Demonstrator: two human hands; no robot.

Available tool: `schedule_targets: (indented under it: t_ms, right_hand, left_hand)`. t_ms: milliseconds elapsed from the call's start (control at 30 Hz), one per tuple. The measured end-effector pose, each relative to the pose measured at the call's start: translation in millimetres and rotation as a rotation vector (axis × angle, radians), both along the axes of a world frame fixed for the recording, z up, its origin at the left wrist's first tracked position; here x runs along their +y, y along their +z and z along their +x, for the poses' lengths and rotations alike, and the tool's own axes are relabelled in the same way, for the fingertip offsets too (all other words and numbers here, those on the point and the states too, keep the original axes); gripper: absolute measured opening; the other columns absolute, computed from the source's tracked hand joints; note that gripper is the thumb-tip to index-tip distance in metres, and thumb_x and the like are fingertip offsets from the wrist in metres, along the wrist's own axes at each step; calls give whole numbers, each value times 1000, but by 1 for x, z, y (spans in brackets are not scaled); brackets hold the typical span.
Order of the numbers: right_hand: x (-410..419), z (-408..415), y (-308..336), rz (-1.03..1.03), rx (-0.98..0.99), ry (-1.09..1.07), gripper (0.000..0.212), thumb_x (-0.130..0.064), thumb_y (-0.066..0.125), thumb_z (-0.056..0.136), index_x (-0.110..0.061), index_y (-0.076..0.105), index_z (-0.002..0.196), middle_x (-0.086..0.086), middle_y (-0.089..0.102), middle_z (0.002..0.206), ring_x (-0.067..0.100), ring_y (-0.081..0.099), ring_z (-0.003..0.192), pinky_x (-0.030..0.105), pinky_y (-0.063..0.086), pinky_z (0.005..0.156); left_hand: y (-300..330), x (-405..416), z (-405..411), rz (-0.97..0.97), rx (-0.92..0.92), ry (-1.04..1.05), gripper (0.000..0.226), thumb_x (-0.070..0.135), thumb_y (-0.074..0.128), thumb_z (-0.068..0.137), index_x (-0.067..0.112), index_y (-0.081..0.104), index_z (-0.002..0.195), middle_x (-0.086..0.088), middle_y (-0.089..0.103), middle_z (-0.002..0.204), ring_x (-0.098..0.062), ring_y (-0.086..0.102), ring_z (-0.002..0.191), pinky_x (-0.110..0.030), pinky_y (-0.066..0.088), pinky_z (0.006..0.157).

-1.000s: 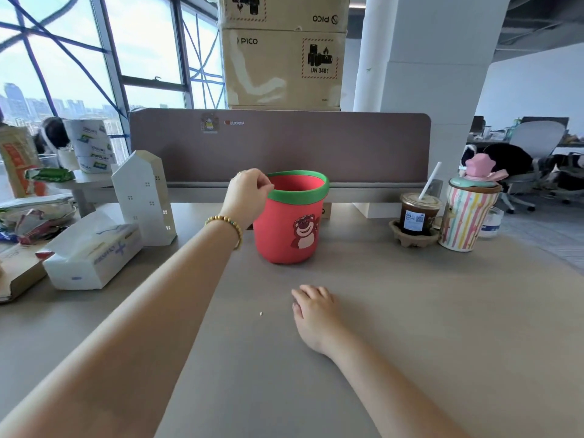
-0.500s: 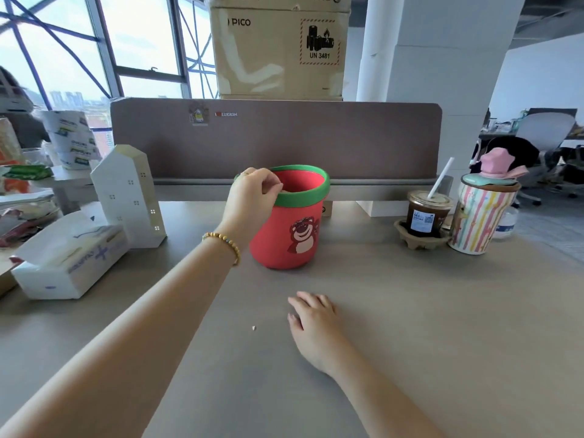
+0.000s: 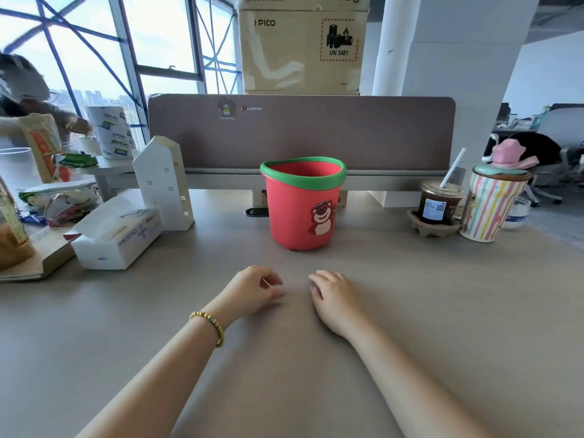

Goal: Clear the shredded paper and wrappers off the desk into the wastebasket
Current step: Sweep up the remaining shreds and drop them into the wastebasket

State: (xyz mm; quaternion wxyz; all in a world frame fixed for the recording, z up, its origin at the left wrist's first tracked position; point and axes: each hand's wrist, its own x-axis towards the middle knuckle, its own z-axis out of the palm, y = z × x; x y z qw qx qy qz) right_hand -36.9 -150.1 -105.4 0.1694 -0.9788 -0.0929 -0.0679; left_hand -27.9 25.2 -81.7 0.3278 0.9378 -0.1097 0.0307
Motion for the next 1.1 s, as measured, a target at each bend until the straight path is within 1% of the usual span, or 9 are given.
schedule_targets:
  t_ms: [133, 333, 500, 800, 867, 933, 1000, 1033, 1100]
  right_hand:
    - [0, -1, 0, -6, -16, -15, 36, -24, 36, 98, -18, 49, 131, 0, 44, 144, 22, 39, 131, 30, 29, 107]
    - [0, -1, 1, -10, -18, -13, 37, -23, 36, 98, -17, 48, 132, 1, 44, 144, 23, 39, 131, 30, 30, 107]
    - [0, 0, 0, -9, -24, -8, 35, -23, 37, 97, -16, 50, 129, 1, 45, 143, 24, 40, 130, 31, 31, 106]
    - [0, 0, 0, 4, -23, -4, 36, -24, 37, 98, -16, 49, 131, 2, 45, 144, 24, 40, 131, 31, 30, 107]
    - [0, -1, 0, 6, -23, 3, 36, -23, 37, 97, -15, 49, 130, 4, 45, 144, 24, 40, 131, 30, 29, 108]
    - [0, -1, -2, 10, -44, 4, 36, -22, 38, 97, -14, 50, 130, 4, 47, 142, 23, 42, 130, 29, 29, 108]
    - [1, -1, -3, 37, -63, -5, 36, -22, 39, 96, -16, 52, 129, 2, 49, 141, 24, 43, 128, 31, 32, 107]
    - [1, 0, -4, 52, -58, -6, 36, -23, 40, 96, -17, 52, 129, 1, 48, 141, 24, 43, 128, 33, 32, 108]
    - [0, 3, -4, 64, -43, 2, 36, -23, 39, 96, -17, 51, 130, 1, 47, 142, 25, 42, 128, 33, 31, 108]
  left_hand:
    - [-5, 8, -3, 29, 13, -40, 13, 15, 69, 79, 25, 61, 79, 12, 54, 74, -6, 52, 69, -8, 38, 65]
    - [-9, 7, -5, 24, -34, -15, 4, 17, 68, 80, 17, 68, 84, 1, 57, 85, -13, 53, 80, -19, 40, 77]
    - [-11, 4, -3, 41, -72, 16, 12, 17, 65, 82, 9, 69, 91, 1, 55, 89, -13, 50, 83, -20, 37, 77]
    - [-9, 1, 2, 65, -87, 15, 12, 15, 63, 84, 6, 68, 91, 0, 54, 89, -17, 51, 87, -20, 35, 76]
    - [10, -2, 9, 16, -124, 56, 12, 14, 63, 85, 4, 68, 89, -3, 56, 84, -17, 50, 83, -21, 35, 74]
    - [42, -6, 23, -109, -218, 101, 9, 12, 63, 84, 6, 66, 78, -5, 59, 75, -18, 51, 74, -24, 38, 70]
    - [84, -12, 40, -254, -340, 124, 23, 7, 60, 83, 18, 57, 64, -1, 60, 64, -18, 53, 64, -27, 43, 69]
    - [105, -16, 48, -306, -398, 131, 29, 6, 59, 84, 24, 53, 61, 4, 60, 61, -16, 56, 60, -27, 45, 68]
    - [141, -27, 61, -374, -469, 146, 25, 6, 56, 86, 22, 53, 66, 10, 62, 63, -8, 58, 56, -19, 48, 61]
